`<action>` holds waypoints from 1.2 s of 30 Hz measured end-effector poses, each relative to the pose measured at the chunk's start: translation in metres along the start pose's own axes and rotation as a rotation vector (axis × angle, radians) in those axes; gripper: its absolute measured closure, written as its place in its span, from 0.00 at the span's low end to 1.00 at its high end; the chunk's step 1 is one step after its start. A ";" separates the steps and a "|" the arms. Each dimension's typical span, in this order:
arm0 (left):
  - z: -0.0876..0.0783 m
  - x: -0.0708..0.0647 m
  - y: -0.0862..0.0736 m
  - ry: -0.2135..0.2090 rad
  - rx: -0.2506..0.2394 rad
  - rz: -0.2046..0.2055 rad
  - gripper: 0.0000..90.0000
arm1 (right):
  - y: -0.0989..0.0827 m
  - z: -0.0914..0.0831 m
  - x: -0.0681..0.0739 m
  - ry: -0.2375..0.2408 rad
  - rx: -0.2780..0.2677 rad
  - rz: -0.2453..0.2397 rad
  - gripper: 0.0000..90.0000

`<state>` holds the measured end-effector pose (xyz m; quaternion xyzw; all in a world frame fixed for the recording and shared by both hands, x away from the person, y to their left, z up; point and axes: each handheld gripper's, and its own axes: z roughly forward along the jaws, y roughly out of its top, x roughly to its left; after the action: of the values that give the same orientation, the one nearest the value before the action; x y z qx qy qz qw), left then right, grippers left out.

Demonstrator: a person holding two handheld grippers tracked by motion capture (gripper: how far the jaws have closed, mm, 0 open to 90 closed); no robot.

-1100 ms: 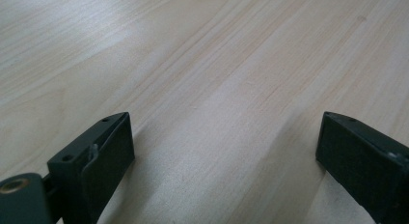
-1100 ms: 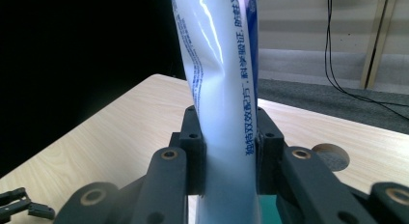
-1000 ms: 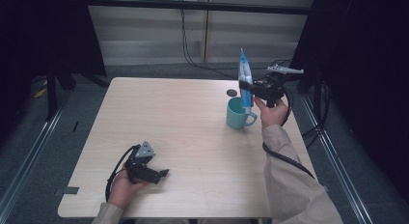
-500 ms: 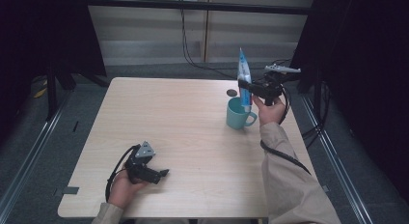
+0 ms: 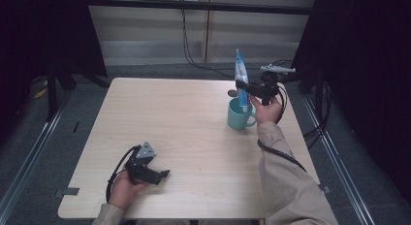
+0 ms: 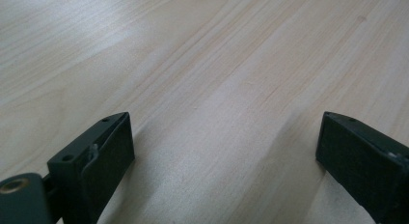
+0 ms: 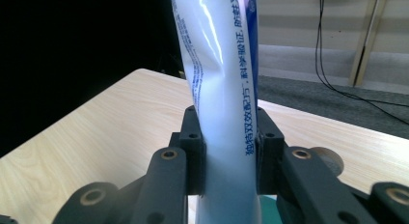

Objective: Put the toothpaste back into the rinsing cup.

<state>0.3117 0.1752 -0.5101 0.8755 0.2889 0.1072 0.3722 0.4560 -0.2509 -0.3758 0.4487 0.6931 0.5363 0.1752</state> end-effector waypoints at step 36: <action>0.000 0.000 0.000 0.000 0.000 0.000 0.07 | -0.013 0.017 -0.004 -0.042 0.016 -0.044 0.79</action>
<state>0.3117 0.1753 -0.5101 0.8755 0.2888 0.1071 0.3722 0.4650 -0.2447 -0.3947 0.4460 0.7033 0.5170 0.1980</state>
